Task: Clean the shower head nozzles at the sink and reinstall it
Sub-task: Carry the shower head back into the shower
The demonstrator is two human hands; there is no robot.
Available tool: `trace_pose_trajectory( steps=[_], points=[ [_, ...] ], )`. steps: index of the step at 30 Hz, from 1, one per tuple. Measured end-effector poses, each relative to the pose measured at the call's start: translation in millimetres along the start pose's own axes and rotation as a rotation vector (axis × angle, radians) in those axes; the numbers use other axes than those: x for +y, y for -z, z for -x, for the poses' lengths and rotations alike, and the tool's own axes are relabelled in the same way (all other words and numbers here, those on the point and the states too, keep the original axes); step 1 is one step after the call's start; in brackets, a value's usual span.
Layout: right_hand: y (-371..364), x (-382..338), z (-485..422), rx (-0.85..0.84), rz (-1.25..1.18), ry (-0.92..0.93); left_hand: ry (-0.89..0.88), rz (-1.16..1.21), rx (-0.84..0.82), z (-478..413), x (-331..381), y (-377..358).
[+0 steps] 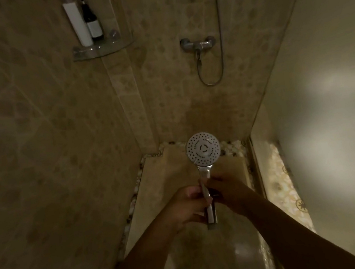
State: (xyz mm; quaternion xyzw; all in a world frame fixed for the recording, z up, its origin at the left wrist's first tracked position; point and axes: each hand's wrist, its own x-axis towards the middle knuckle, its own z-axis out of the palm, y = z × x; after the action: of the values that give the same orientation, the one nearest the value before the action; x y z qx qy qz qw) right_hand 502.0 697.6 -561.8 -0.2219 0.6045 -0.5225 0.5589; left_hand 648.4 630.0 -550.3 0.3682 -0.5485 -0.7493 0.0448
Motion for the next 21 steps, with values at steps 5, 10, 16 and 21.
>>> trace_pose_trajectory(
  steps=[5,10,16,21],
  points=[
    [7.4,-35.8,-44.7,0.002,0.079,0.046,-0.037,0.055,-0.065,-42.2,34.5,22.9],
    [10.2,-66.5,-116.3,0.019,0.062,0.087,-0.085,0.020,-0.053,-101.6,75.5,60.8],
    [6.9,-108.5,-193.6,0.022,0.074,0.107,-0.097,0.042,-0.107,-163.6,119.0,109.4],
    [23.2,-141.7,-237.2,0.068,0.038,0.089,-0.104,0.031,-0.132,-213.6,156.0,119.0]
  ],
)
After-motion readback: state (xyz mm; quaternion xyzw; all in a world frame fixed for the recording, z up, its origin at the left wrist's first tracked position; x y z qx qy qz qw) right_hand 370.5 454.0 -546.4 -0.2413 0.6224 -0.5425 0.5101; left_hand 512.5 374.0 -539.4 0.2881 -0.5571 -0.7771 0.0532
